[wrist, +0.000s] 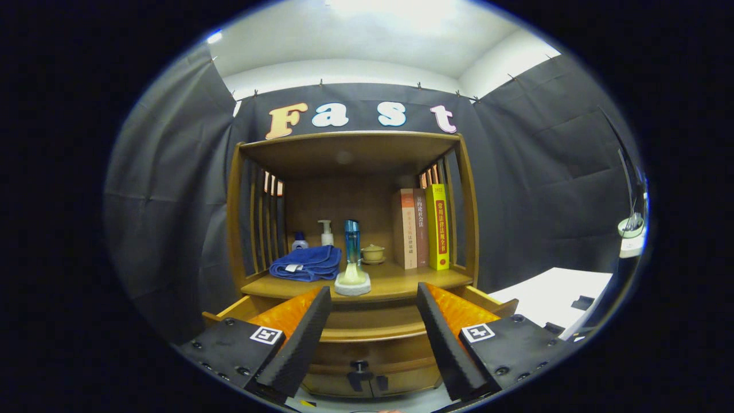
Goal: Pull open the drawer, take out the items inside it, and place them on the countertop above the cabinet.
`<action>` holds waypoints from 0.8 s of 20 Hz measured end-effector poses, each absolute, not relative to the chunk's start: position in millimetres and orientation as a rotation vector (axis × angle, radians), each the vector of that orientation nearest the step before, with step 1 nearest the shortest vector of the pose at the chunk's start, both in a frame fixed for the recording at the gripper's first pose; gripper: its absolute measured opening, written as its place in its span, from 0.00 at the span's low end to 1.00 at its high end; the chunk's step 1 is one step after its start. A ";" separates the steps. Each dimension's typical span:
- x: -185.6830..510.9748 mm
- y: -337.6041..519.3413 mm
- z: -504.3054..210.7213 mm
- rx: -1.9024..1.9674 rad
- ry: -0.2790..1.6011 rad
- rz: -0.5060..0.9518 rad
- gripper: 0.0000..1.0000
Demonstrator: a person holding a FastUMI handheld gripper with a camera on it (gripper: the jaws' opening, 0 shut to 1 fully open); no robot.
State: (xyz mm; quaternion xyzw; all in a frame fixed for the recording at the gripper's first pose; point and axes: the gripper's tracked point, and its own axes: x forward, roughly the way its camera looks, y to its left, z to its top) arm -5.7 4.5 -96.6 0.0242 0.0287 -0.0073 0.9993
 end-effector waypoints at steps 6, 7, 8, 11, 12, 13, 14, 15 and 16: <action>-31.7 20.1 -138.5 0.053 0.032 0.036 0.98; -30.3 21.9 -149.5 0.046 0.050 0.036 0.98; -29.1 20.8 -157.2 0.045 0.062 0.034 0.98; -24.2 26.2 -179.5 0.061 0.085 0.063 0.98; -23.8 25.3 -187.4 0.061 0.098 0.069 0.98; -22.1 23.2 -196.3 0.060 0.110 0.069 0.98; -18.9 21.7 -204.3 0.062 0.124 0.067 0.98; -15.9 20.1 -213.7 0.068 0.140 0.065 0.98; -10.5 20.0 -227.5 0.079 0.156 0.064 0.98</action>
